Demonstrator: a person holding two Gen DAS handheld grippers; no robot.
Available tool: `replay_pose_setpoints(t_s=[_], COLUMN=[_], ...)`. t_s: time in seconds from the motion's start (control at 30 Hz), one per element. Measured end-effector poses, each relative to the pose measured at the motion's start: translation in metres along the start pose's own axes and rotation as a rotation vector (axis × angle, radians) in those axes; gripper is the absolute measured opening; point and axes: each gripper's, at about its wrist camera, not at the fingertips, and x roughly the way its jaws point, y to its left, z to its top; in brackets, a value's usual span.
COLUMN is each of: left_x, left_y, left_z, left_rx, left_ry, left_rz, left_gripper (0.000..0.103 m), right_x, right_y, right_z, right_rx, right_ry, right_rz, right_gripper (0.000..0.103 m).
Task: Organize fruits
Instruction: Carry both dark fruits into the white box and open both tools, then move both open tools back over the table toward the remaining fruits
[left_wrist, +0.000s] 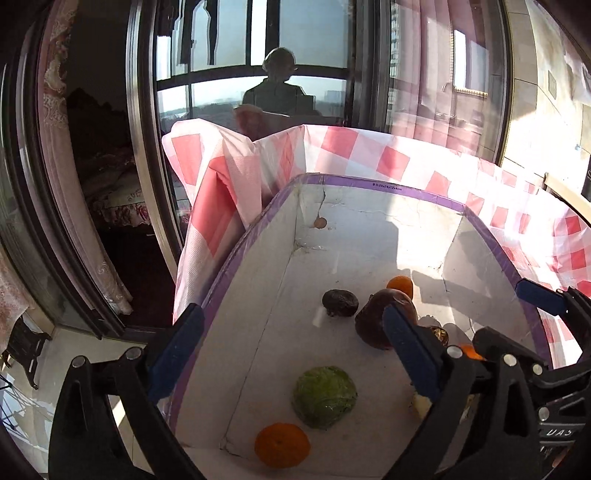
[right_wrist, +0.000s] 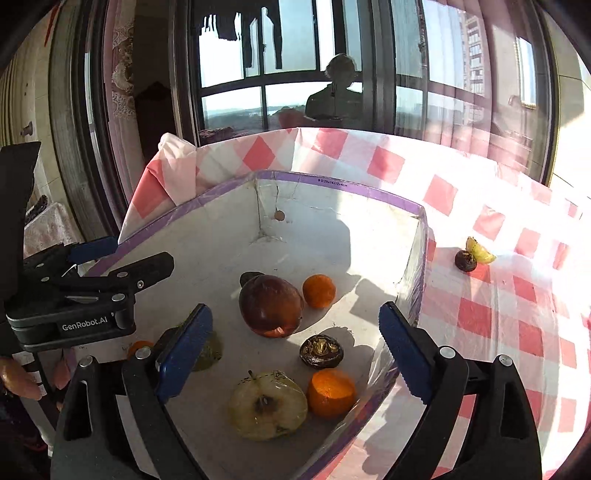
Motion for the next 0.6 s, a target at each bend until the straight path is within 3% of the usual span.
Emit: replay_pose_setpoints(t_s=[0.07,0.2,0.3,0.37,0.5,0.6], left_x=[-0.02,-0.067,-0.098,-0.109,-0.111,-0.096], left_y=[-0.004,-0.022,-0.055,-0.085,-0.158,-0.214], left_z=[-0.001,0.003,0.005,0.005,-0.008,-0.025], left_rx=[-0.023,-0.076,-0.048,0.012,0.155,0.269], left_ry=[-0.085,-0.257,-0.362,-0.389,-0.384,-0.337], left_rz=[0.011,-0.101,-0.201,-0.276,-0.394,-0.449], left_gripper=[0.101,0.101,0.101,0.101,0.101,0.101], right_x=[-0.02,-0.056,-0.073,-0.074,-0.085,-0.093], right_y=[-0.016,-0.059,-0.101,-0.127,-0.164,-0.189], right_z=[-0.009,-0.022,-0.034,-0.044,-0.067,-0.083], right_rx=[0.053,0.176,0.275,0.322,0.358,0.368], right_ry=[-0.086,-0.206,-0.248,-0.223,-0.208,-0.184], right_rz=[0.027,0.018,-0.061,-0.133,-0.255,-0.347], right_gripper=[0.088,0.088,0.089,0.098,0.098,0.098])
